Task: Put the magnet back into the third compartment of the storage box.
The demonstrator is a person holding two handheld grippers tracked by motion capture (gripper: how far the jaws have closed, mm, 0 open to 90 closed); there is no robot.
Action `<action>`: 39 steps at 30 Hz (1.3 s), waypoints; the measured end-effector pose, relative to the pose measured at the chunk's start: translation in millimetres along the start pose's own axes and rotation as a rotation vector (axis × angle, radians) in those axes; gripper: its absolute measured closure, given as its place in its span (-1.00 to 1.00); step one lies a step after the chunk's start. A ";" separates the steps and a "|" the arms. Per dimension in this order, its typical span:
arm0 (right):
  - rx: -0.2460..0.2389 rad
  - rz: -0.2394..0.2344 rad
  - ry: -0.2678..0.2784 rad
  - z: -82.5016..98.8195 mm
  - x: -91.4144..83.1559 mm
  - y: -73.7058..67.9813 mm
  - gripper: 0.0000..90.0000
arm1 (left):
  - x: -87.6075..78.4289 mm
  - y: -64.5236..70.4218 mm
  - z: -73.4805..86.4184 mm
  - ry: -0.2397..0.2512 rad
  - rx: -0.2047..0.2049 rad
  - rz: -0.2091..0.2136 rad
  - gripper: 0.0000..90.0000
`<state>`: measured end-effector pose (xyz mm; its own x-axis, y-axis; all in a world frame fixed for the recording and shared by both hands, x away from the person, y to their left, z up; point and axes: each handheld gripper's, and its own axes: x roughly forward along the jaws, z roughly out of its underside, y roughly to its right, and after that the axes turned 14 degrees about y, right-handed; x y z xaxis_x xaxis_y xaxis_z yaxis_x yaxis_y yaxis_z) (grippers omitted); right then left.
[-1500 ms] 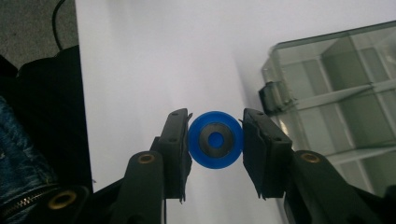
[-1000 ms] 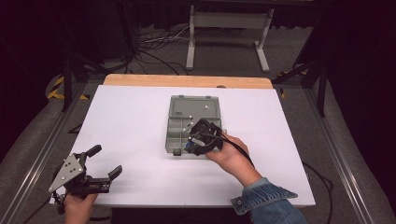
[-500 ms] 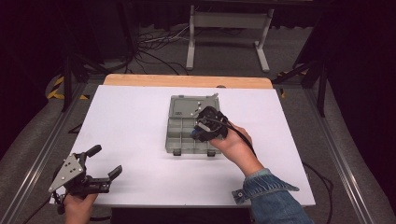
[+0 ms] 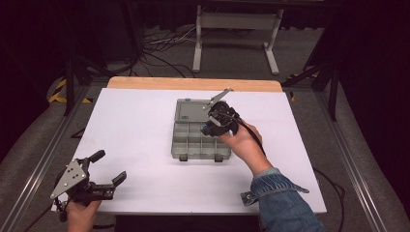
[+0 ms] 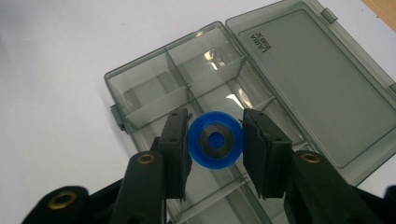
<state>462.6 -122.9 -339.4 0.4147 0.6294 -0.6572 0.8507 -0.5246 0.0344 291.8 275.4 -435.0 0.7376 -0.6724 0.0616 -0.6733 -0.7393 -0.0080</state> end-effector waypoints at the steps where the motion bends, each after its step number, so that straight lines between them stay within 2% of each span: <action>1: 0.002 0.005 0.000 0.3 0.8 2.0 0.39 | 0.0 0.0 0.0 0.000 0.000 0.000 -1.00; 15: 0.078 0.063 -0.009 8.4 14.6 24.0 0.39 | -0.4 -0.4 -0.4 -0.002 -0.001 0.003 -1.00; 29: 0.108 0.062 -0.054 23.6 38.1 33.5 0.39 | -0.2 -0.2 0.0 0.000 -0.003 0.001 -1.00; 39: 0.119 0.061 -0.064 29.5 45.4 38.5 0.39 | 0.2 -0.1 0.2 0.001 -0.004 0.001 -1.00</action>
<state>504.8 -131.4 -390.1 0.4395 0.5586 -0.7035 0.7787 -0.6272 -0.0115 292.0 275.3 -435.2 0.7371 -0.6728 0.0629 -0.6739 -0.7388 -0.0043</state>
